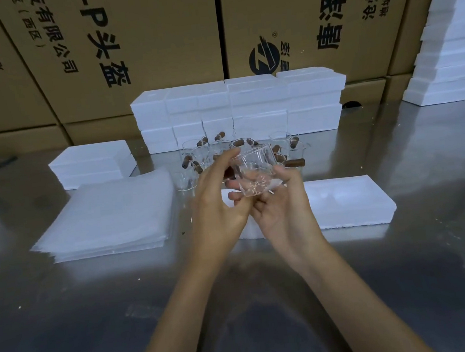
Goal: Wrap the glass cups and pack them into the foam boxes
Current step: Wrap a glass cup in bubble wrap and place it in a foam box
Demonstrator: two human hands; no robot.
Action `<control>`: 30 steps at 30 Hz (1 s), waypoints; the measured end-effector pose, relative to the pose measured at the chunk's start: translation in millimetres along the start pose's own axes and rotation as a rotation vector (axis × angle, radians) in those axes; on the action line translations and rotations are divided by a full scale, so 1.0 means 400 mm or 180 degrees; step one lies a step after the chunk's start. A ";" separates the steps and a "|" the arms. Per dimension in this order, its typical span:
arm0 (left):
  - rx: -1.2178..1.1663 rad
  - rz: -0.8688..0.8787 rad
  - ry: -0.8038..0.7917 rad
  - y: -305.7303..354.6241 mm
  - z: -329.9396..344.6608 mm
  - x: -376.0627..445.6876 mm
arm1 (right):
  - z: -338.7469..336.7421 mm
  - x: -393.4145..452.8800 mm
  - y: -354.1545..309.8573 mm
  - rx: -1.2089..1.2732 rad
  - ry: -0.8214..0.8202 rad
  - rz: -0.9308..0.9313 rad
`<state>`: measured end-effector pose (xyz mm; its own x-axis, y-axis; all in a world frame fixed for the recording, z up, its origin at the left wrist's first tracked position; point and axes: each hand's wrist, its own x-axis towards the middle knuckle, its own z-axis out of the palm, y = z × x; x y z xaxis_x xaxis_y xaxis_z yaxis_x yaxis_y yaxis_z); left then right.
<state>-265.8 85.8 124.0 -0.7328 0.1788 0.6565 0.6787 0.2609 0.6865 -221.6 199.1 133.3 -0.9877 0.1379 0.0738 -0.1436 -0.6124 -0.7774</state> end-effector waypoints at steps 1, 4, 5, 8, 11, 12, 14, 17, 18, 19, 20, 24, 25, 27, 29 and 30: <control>0.0080 0.0060 0.0021 -0.004 0.001 -0.002 | 0.001 -0.001 0.002 -0.0031 0.0026 -0.0094; 0.0305 0.0204 0.0003 -0.016 -0.003 -0.007 | 0.009 -0.005 0.021 -0.1137 0.0354 -0.0930; 0.0356 0.0263 -0.0013 -0.017 -0.003 -0.010 | 0.010 -0.007 0.030 -0.1633 0.0518 -0.1232; 0.0606 0.0571 0.0049 -0.003 0.004 -0.013 | 0.004 -0.010 0.038 -0.2220 0.0966 -0.1589; 0.0256 0.0178 0.0214 0.008 0.008 -0.009 | -0.007 -0.006 0.014 -0.1283 0.0804 -0.1050; 0.0050 -0.0063 0.0194 0.010 0.007 -0.008 | -0.011 -0.003 0.006 -0.0716 0.0608 -0.0729; -0.0152 -0.0338 0.0019 0.011 0.006 -0.007 | -0.014 0.001 -0.003 0.0078 0.0264 -0.0256; -0.0193 -0.0347 -0.0251 0.012 0.011 -0.011 | -0.019 0.001 -0.004 0.0418 0.0013 0.0124; -0.0230 -0.0329 -0.0287 0.012 0.014 -0.012 | -0.021 0.000 -0.004 0.0497 -0.0041 0.0215; -0.0278 -0.0328 -0.0293 0.012 0.016 -0.013 | -0.024 0.000 -0.004 0.0532 -0.0065 0.0275; -0.0306 -0.0341 -0.0279 0.011 0.017 -0.013 | -0.026 -0.001 -0.003 0.0519 -0.0044 0.0296; -0.0227 -0.0317 0.0024 0.006 0.011 -0.012 | -0.022 0.003 0.017 -0.0671 0.0538 -0.0406; -0.0130 -0.0274 0.0126 0.004 0.008 -0.013 | -0.021 0.003 0.024 -0.1225 0.0742 -0.0735; 0.0171 -0.0101 0.0209 -0.001 0.005 -0.018 | -0.021 0.002 0.031 -0.1892 0.0873 -0.1247; 0.0455 0.0085 0.0189 -0.002 0.005 -0.025 | -0.024 0.002 0.031 -0.1934 0.0807 -0.1390; 0.0530 0.0160 0.0193 -0.002 0.007 -0.027 | -0.025 0.001 0.030 -0.1785 0.0760 -0.1345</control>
<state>-258.5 86.2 115.5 -0.6906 0.1394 0.7097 0.6932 0.4075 0.5945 -223.0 199.6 117.7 -0.8056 0.4785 0.3492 -0.3922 0.0111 -0.9198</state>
